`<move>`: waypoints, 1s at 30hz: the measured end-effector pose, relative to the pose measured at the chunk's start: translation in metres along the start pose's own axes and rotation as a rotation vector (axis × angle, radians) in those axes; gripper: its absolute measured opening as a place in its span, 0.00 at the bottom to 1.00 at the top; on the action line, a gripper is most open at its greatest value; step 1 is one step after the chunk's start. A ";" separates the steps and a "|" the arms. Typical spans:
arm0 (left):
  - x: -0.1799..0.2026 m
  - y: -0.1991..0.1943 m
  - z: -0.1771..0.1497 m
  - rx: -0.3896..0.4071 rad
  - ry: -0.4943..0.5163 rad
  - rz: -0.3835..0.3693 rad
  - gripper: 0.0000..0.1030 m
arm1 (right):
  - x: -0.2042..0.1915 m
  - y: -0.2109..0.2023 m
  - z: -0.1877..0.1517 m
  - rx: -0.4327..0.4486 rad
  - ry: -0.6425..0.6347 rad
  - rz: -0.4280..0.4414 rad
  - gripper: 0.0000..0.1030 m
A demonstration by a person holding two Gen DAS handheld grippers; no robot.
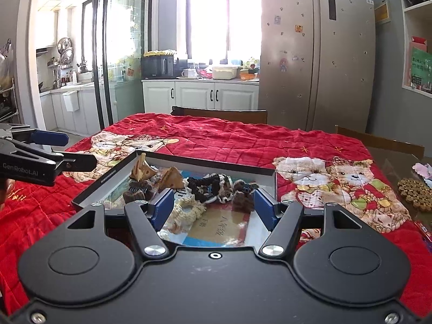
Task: Organize objects
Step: 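Withdraw both open tools from the box toward the binder clips on the quilt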
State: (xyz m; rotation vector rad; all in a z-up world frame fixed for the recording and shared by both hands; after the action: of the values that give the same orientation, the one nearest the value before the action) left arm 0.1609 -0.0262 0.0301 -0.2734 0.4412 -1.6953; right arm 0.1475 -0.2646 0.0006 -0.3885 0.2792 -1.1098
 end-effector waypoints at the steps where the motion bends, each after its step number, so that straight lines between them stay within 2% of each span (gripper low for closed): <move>1: 0.000 -0.001 -0.001 -0.003 0.001 -0.002 0.91 | 0.001 -0.003 -0.001 -0.003 -0.002 0.000 0.62; 15: 0.027 -0.011 -0.034 -0.061 0.031 -0.075 0.91 | 0.003 -0.025 -0.033 -0.061 -0.029 -0.019 0.62; 19: 0.040 -0.009 -0.048 -0.085 0.023 -0.106 0.91 | 0.003 -0.021 -0.049 -0.090 -0.017 -0.021 0.62; 30: 0.070 0.012 -0.085 -0.160 0.041 -0.116 0.91 | 0.002 0.008 -0.089 -0.171 0.023 -0.020 0.62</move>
State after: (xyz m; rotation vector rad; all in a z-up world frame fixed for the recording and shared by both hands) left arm 0.1235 -0.0853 -0.0561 -0.3876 0.6027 -1.7842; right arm 0.1190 -0.2782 -0.0835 -0.5318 0.3930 -1.1140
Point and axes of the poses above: each gripper's, at about its wrist camera, not at the fingertips, and y roughly the way its jaws point, x to its right, z to its top, the point moved 6 cm from there along y, roughly the way its jaws point, and after that the axes turned 4 degrees about z, right-handed, at the moved point
